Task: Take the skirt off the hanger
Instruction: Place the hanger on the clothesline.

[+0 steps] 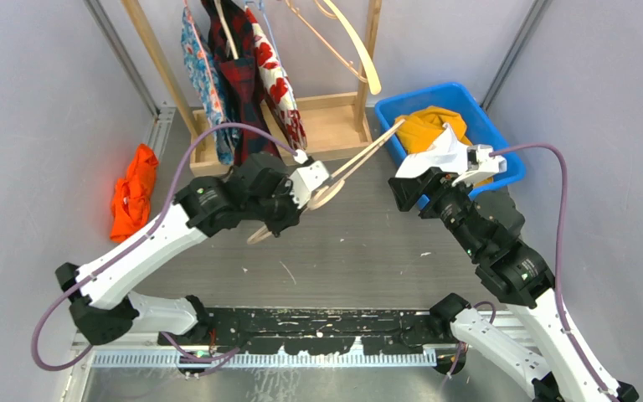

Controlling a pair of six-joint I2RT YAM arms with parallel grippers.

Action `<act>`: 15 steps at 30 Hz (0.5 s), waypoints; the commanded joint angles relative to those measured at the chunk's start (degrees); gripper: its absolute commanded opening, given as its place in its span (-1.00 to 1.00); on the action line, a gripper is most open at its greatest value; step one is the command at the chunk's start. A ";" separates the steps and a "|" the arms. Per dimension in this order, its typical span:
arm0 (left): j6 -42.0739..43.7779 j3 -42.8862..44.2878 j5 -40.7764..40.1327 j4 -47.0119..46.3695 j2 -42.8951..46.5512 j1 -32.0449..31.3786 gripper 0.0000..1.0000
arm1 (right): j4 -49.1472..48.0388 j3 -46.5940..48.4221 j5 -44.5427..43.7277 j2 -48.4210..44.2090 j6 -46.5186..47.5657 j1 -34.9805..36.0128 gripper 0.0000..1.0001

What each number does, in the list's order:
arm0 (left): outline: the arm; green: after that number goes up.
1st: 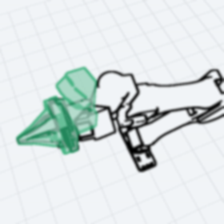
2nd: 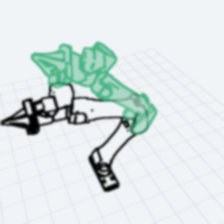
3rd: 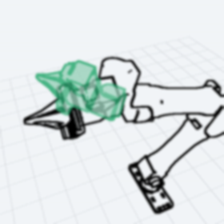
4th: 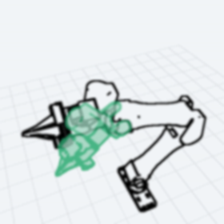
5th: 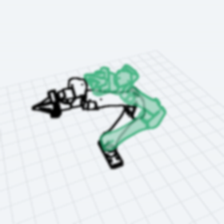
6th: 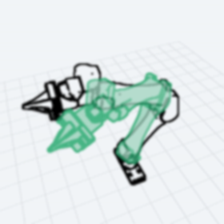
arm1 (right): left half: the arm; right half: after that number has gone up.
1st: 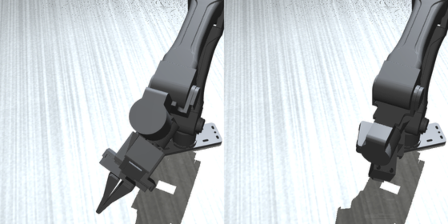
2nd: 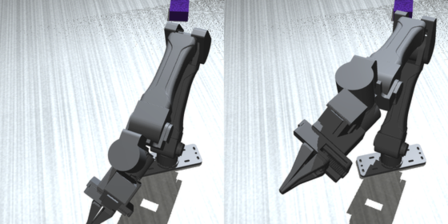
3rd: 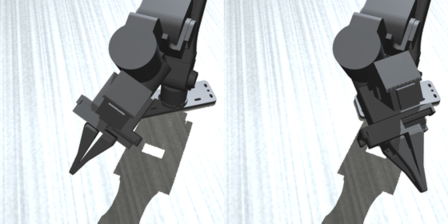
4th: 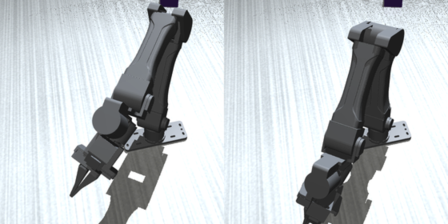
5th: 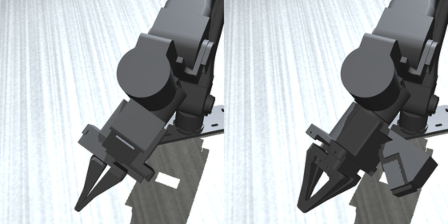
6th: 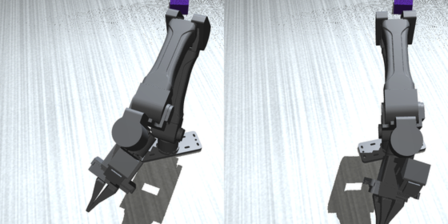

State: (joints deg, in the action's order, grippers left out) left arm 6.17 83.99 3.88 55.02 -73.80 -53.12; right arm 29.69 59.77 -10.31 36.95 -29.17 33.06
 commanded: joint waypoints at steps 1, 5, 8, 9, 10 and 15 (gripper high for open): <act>-6.08 1.46 2.46 2.33 8.73 -0.02 -1.00 | -0.13 0.27 -2.28 -1.72 0.74 0.40 0.65; -9.22 5.45 -4.16 5.96 12.58 0.04 -1.00 | 0.71 0.71 -2.49 -1.99 0.20 0.41 0.63; -11.02 10.85 -9.86 8.47 12.46 0.04 -1.00 | 1.23 1.11 -2.17 -1.71 -0.55 0.43 0.63; -11.61 13.38 -11.70 9.45 11.82 0.04 -1.00 | 1.20 1.18 -2.03 -1.71 -0.80 0.42 0.62; -12.13 16.14 -13.44 10.73 10.80 0.04 -1.00 | 1.16 1.31 -1.92 -1.71 -0.95 0.43 0.62; -14.56 30.57 -20.44 17.51 4.88 0.03 -1.00 | 1.01 1.13 -1.76 -2.11 -1.07 0.43 0.61</act>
State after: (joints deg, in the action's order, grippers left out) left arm -4.91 105.73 -8.56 67.83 -65.19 -53.12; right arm 32.23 59.77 -11.53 35.24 -29.61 33.06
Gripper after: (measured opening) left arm 0.036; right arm 0.805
